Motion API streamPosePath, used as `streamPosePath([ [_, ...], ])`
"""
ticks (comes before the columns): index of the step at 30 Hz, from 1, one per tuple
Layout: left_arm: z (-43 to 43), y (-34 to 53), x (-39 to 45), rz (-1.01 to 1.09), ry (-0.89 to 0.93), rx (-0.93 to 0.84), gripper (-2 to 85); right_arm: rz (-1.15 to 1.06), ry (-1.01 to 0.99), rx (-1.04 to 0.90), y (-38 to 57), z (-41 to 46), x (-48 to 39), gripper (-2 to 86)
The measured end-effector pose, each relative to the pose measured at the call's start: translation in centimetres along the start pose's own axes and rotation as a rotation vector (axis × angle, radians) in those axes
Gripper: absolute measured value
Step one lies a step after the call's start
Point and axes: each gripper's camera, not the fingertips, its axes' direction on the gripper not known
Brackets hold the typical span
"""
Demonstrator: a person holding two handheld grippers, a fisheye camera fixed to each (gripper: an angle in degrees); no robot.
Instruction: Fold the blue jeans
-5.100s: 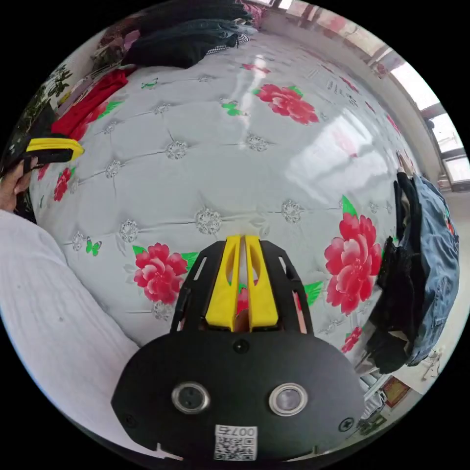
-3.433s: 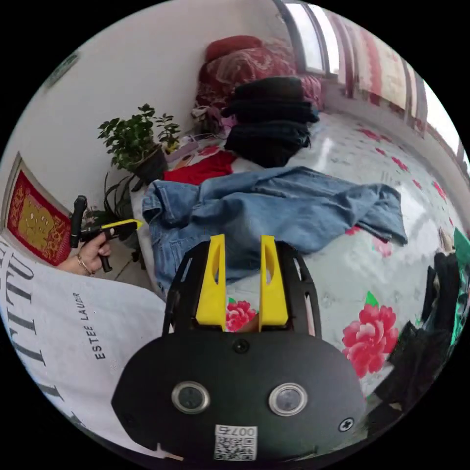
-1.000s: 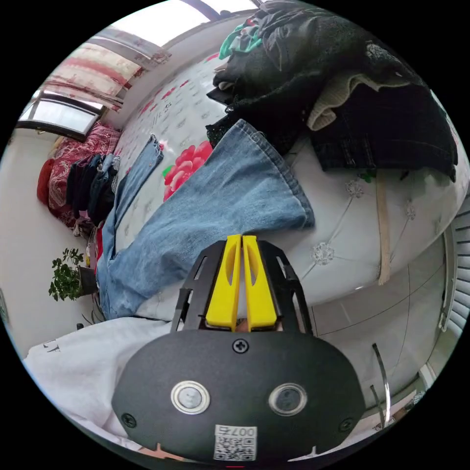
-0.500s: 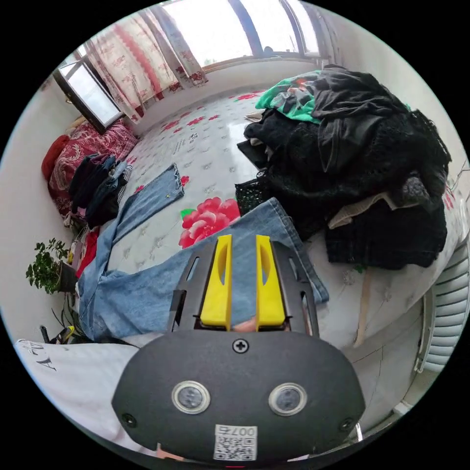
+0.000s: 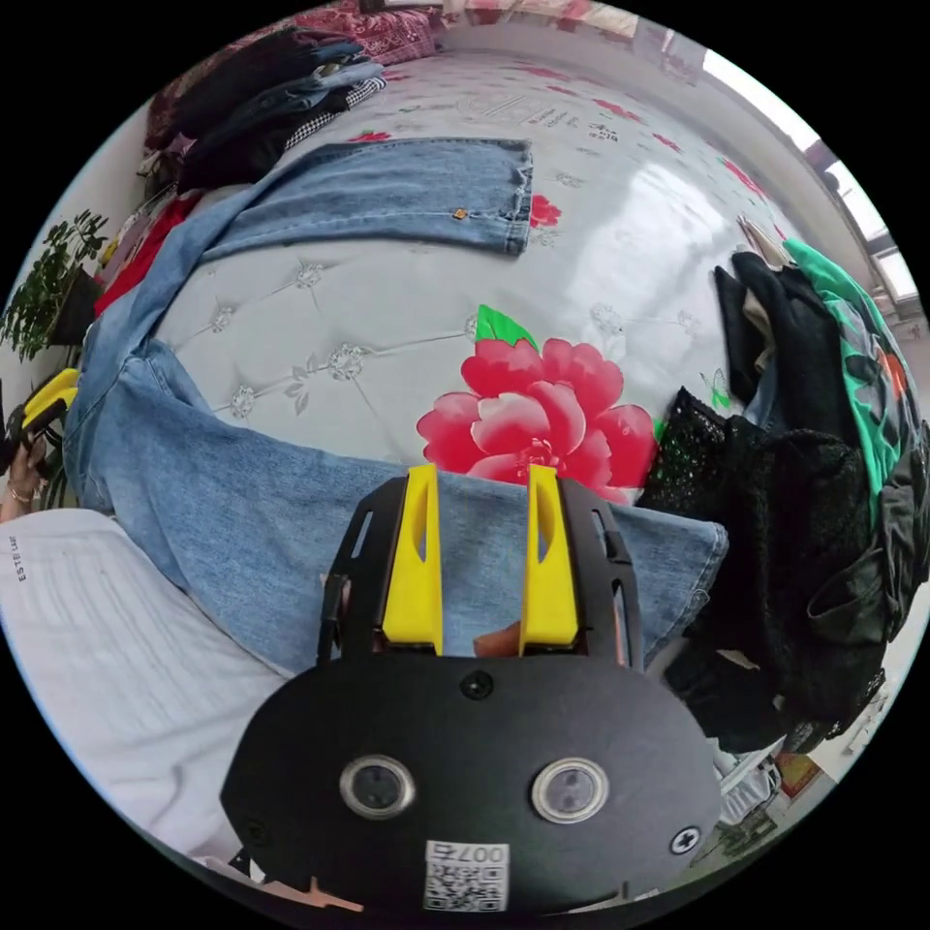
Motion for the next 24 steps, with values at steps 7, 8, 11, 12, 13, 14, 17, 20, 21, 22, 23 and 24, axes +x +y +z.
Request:
streamPosePath([
  [7, 9.7, -8.5, 3.5, 0.362, -0.077, -0.293, 7.1, 0.109, 0.081, -0.095, 3.1, 1.2, 2.4, 7.2],
  [8, 10.3, -9.0, 3.4, 0.381, -0.067, -0.299, 5.9, 0.121, 0.011, -0.047, 3.8, 1.1, 2.8, 5.4],
  [11, 10.2, -10.5, 1.3, 0.261, 0.027, -0.313, 3.0, 0.194, -0.037, -0.033, 5.0, 0.9, 3.6, 1.7],
  [12, 9.6, -10.7, 0.4, 0.186, 0.066, -0.285, 2.3, 0.194, -0.037, -0.046, 5.2, 0.8, 3.6, 1.3],
  [13, 9.1, -10.7, 0.0, 0.152, 0.083, -0.263, 2.0, 0.202, -0.039, -0.015, 5.9, 0.0, 3.6, 0.7],
  [14, 7.8, -10.3, -0.7, 0.086, 0.116, -0.21, 1.5, 0.21, -0.033, 0.075, 7.2, -1.6, 3.3, 0.4],
  [17, 3.9, -8.4, -1.8, -0.026, 0.147, -0.065, 0.7, 0.272, -0.008, 0.319, 12.0, -6.9, 2.7, 0.0],
  [20, -0.4, -5.9, -2.5, -0.127, 0.178, 0.08, 0.4, 0.368, -0.028, 0.59, 17.9, -12.6, 1.9, 0.0],
  [21, -1.8, -5.0, -2.7, -0.17, 0.186, 0.13, 0.3, 0.417, 0.008, 0.636, 19.0, -13.7, 1.7, 0.0],
  [22, -2.5, -4.5, -2.8, -0.192, 0.175, 0.149, 0.3, 0.519, 0.097, 0.721, 21.3, -15.6, 1.4, 0.0],
  [23, -3.6, -3.8, -3.0, -0.221, 0.152, 0.176, 0.3, 0.558, 0.123, 0.814, 23.4, -17.5, 1.2, 0.1],
  [24, -4.3, -3.4, -3.2, -0.23, 0.142, 0.188, 0.3, 0.562, 0.118, 0.855, 24.2, -18.3, 1.1, 0.1],
])
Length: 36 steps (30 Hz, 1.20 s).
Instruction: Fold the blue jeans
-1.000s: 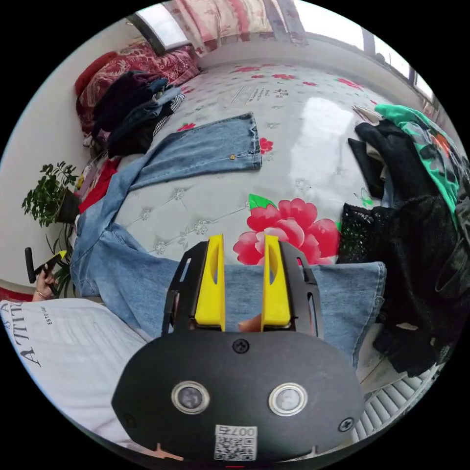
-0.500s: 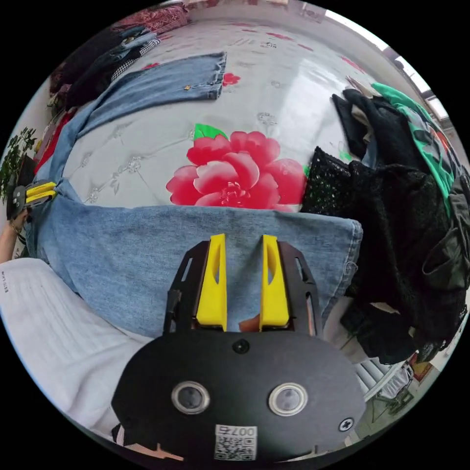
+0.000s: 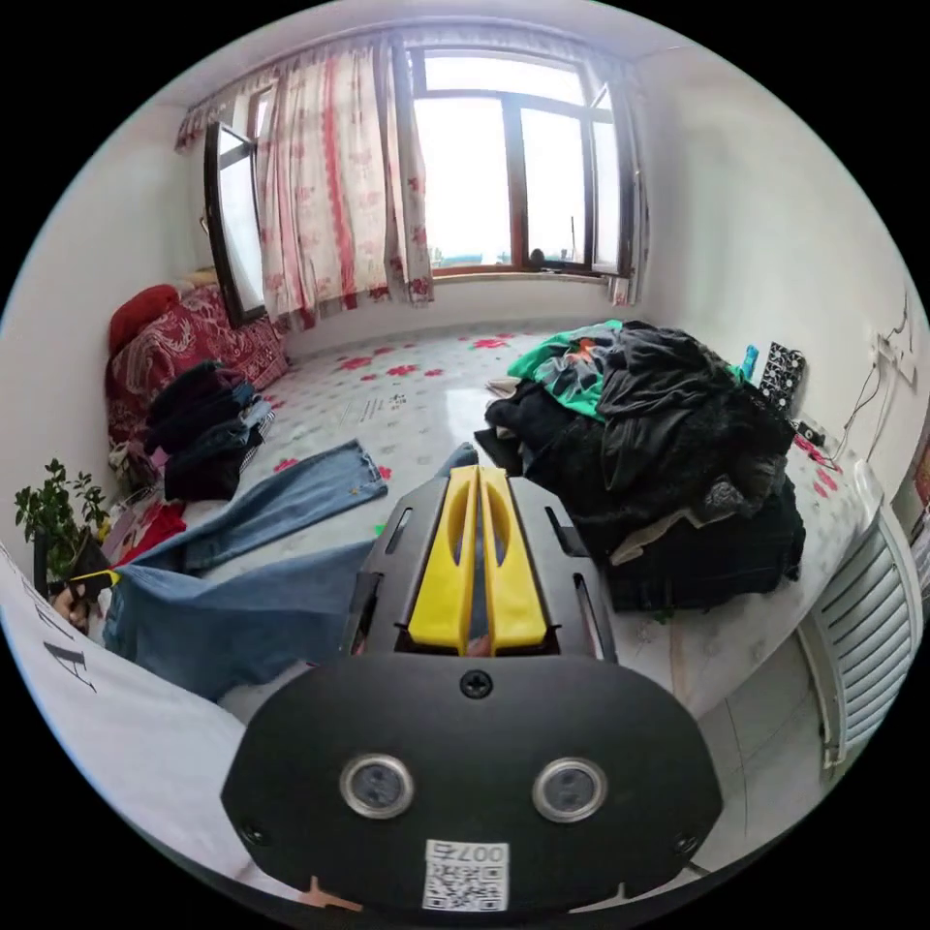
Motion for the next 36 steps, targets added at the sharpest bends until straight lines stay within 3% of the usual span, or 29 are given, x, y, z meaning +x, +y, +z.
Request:
streamPosePath([
  [3, 0.3, 0.0, -0.5, 0.026, -0.008, -0.036, 0.3, 0.007, -0.073, 0.047, 0.0, -1.4, 1.2, 0.8],
  [8, 2.2, -1.1, -2.0, -0.052, -0.027, -0.062, 0.3, 0.036, -0.096, -0.331, 2.1, 8.8, 3.6, 6.1],
  [17, 2.0, -2.9, -3.0, -0.06, -0.019, -0.102, 0.5, 0.044, 0.053, -0.766, 4.0, 24.8, 6.3, 7.2],
  [22, 1.9, -4.4, -2.7, -0.022, -0.034, -0.138, 0.6, -0.08, 0.005, -0.726, 2.9, 23.7, 4.8, 1.0],
  [26, 1.7, -6.0, -2.6, -0.006, -0.016, -0.166, 0.7, 0.063, -0.205, -0.336, -0.8, 13.4, 8.2, 0.2],
  [29, 2.6, -7.4, -2.2, 0.004, -0.003, -0.205, 1.1, 0.089, -0.178, -0.109, -2.9, 5.2, 10.7, 0.4],
  [31, 4.4, -8.4, -2.3, -0.032, 0.004, -0.271, 1.7, 0.072, -0.111, -0.11, -3.0, 3.3, 11.9, 0.8],
  [34, 9.6, -9.0, -2.6, -0.144, 0.098, -0.397, 2.9, 0.185, -0.014, -0.322, -0.7, 6.8, 14.7, 2.6],
  [36, 13.2, -8.6, -1.9, -0.125, 0.044, -0.472, 4.0, 0.254, 0.052, -0.452, 1.4, 9.5, 15.5, 4.0],
])
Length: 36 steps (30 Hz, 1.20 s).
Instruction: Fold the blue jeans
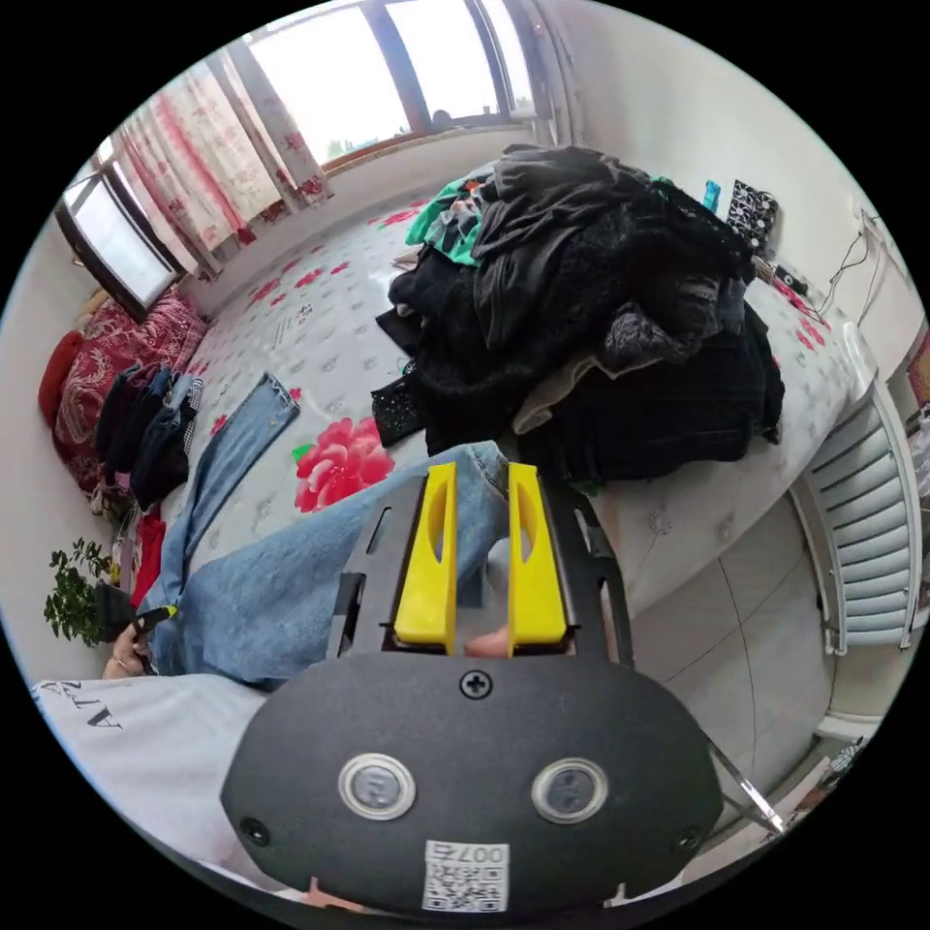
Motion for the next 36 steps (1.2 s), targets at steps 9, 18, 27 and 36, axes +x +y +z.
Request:
streamPosePath([
  [9, -6.0, 3.1, -0.6, 0.064, -0.249, 0.146, 3.6, -0.175, -0.195, -0.003, -2.4, 7.5, -12.3, 8.4],
  [18, -9.5, 4.2, -12.6, -0.3, -0.43, 0.156, 13.5, -0.49, -0.444, -0.161, -14.2, 20.8, -38.2, 11.4],
  [27, -3.6, 5.1, -15.7, -0.389, -0.449, 0.086, 10.6, -0.423, -0.287, -0.373, -22.6, 36.5, -57.9, 15.0],
  [36, -4.3, 8.8, -16.1, -0.405, -0.343, 0.224, 2.5, -0.68, 0.004, -0.313, -20.8, 40.5, -64.1, 1.3],
])
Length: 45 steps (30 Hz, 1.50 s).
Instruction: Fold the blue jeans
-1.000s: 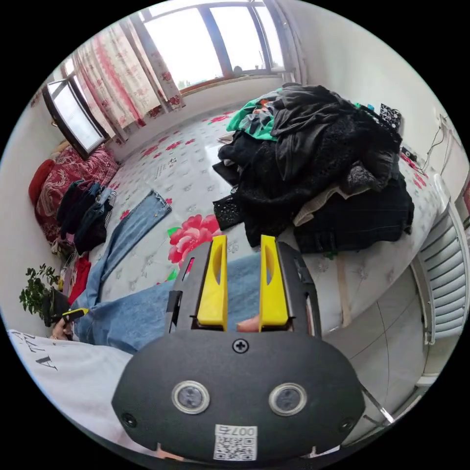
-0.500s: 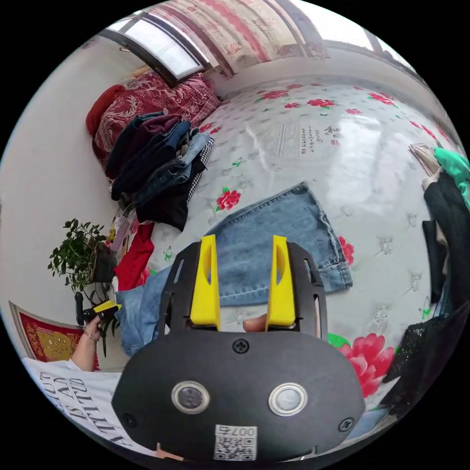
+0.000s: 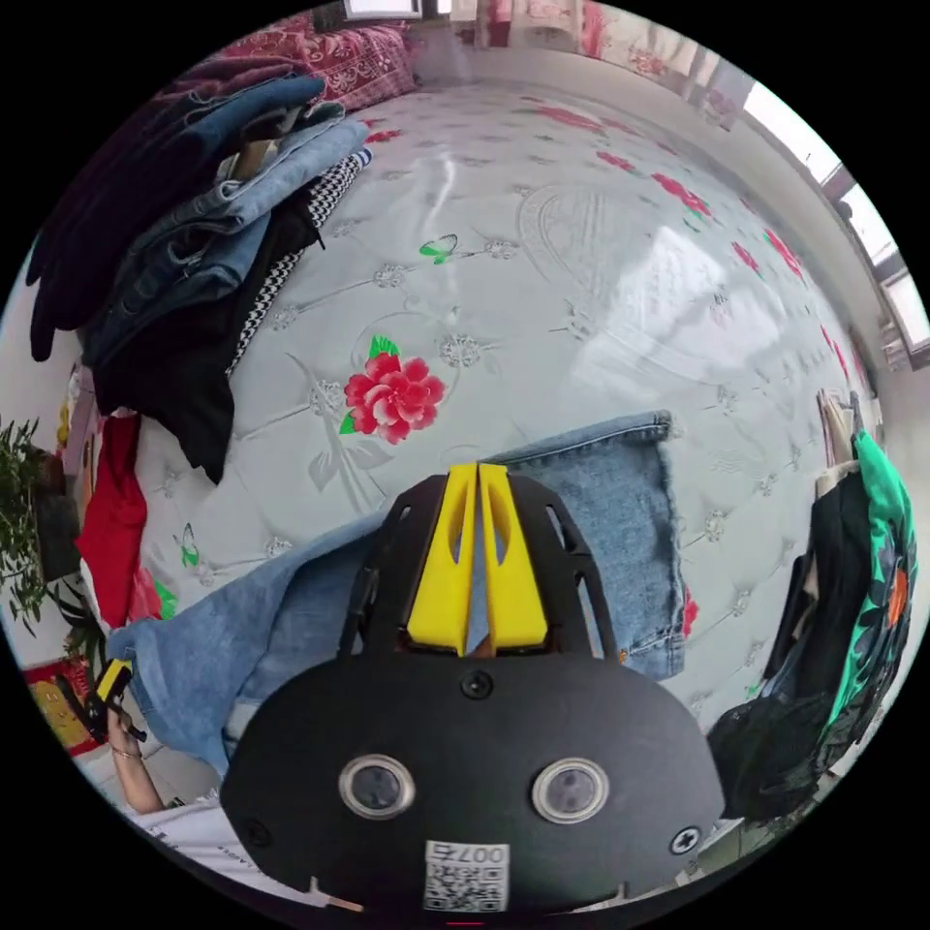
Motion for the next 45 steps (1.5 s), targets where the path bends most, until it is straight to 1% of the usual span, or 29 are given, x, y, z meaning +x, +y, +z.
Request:
streamPosePath([
  [2, -1.8, 0.5, -1.0, -0.037, 0.037, 0.064, 1.8, 0.046, -0.206, 0.23, 3.1, -5.4, 3.9, 0.4],
  [3, -3.4, 1.1, -1.8, -0.054, 0.073, 0.12, 1.5, 0.066, -0.262, 0.301, 4.5, -7.1, 5.3, 0.3],
  [4, -4.3, 1.4, -2.1, -0.059, 0.093, 0.148, 1.5, 0.117, -0.344, 0.428, 7.7, -10.4, 8.4, 0.2],
  [5, -5.9, 2.0, -2.7, -0.061, 0.131, 0.201, 1.3, 0.154, -0.383, 0.527, 11.2, -13.3, 11.3, 0.1],
  [6, -7.2, 2.7, -3.0, -0.051, 0.174, 0.251, 1.4, 0.16, -0.391, 0.56, 13.1, -14.5, 12.6, 0.1],
  [7, -7.8, 3.0, -3.1, -0.044, 0.191, 0.276, 1.5, 0.184, -0.359, 0.6, 16.9, -16.5, 14.9, 0.1],
  [8, -8.5, 3.5, -3.0, -0.027, 0.211, 0.315, 1.8, 0.213, -0.313, 0.605, 20.7, -17.7, 16.9, 0.2],
  [10, -8.2, 3.7, -2.6, 0.001, 0.226, 0.333, 2.4, 0.271, -0.281, 0.562, 25.8, -17.7, 19.3, 0.6],
  [12, -5.6, 2.9, -2.3, 0.013, 0.268, 0.285, 3.1, 0.338, -0.261, 0.449, 29.9, -16.0, 20.8, 1.6],
  [14, -3.1, 1.6, -2.0, -0.004, 0.296, 0.204, 3.2, 0.462, -0.229, 0.249, 33.8, -12.5, 21.9, 4.7],
  [16, -1.3, 0.4, -1.4, 0.007, 0.291, 0.14, 3.1, 0.504, -0.215, 0.192, 36.2, -10.9, 21.9, 7.1],
  [18, -0.2, -0.7, -0.6, 0.024, 0.267, 0.101, 3.0, 0.538, -0.183, 0.203, 37.8, -10.4, 21.6, 8.4],
  [19, -0.2, -0.9, -0.4, 0.028, 0.252, 0.096, 3.0, 0.539, -0.136, 0.212, 38.3, -10.3, 21.2, 8.9],
  [21, -0.3, -1.1, 0.2, 0.064, 0.197, 0.084, 3.0, 0.495, -0.071, 0.216, 37.7, -10.2, 20.5, 9.4],
  [23, -0.5, -0.8, 0.5, 0.09, 0.17, 0.088, 2.9, 0.385, -0.021, 0.194, 35.3, -9.7, 19.5, 9.7],
  [25, -0.7, -0.4, 0.4, 0.103, 0.163, 0.094, 2.8, 0.327, 0.009, 0.18, 32.9, -9.2, 19.1, 10.0],
  [28, -1.2, 0.4, -0.3, 0.088, 0.172, 0.116, 2.7, 0.276, -0.013, 0.176, 28.8, -8.0, 19.2, 10.2],
  [31, -1.6, 1.2, -1.0, 0.055, 0.174, 0.137, 2.2, 0.262, -0.054, 0.098, 24.5, -5.2, 19.8, 10.6],
  [33, -2.2, 1.9, -2.0, -0.015, 0.224, 0.165, 1.6, 0.263, -0.088, 0.023, 22.3, -2.7, 19.9, 10.5],
  [34, -2.4, 2.1, -2.2, -0.032, 0.238, 0.175, 1.5, 0.261, -0.111, -0.046, 21.2, -0.7, 19.9, 10.2],
  [35, -2.8, 2.6, -2.6, -0.063, 0.254, 0.2, 1.2, 0.275, -0.035, -0.092, 20.5, 0.6, 19.4, 9.7],
  [36, -3.2, 2.9, -2.9, -0.085, 0.262, 0.217, 1.0, 0.232, 0.008, -0.041, 20.5, 0.2, 18.7, 8.7],
  [37, -3.3, 3.0, -2.9, -0.092, 0.264, 0.225, 0.9, 0.176, 0.027, -0.034, 20.1, 0.4, 17.8, 6.8],
  [40, -4.3, 3.0, -2.7, -0.091, 0.268, 0.28, 0.6, 0.13, -0.016, -0.035, 18.9, -0.8, 18.2, 2.5],
  [42, -4.6, 1.8, -1.8, -0.065, 0.238, 0.307, 0.9, 0.154, -0.029, 0.116, 18.8, -4.1, 19.3, 1.6],
  [44, -4.3, 0.1, -0.6, -0.024, 0.184, 0.315, 1.7, 0.202, -0.015, 0.355, 18.9, -9.5, 20.4, 1.5],
  [45, -3.4, -1.4, 0.2, -0.005, 0.157, 0.301, 2.8, 0.211, -0.005, 0.399, 18.9, -10.7, 20.6, 1.7],
])
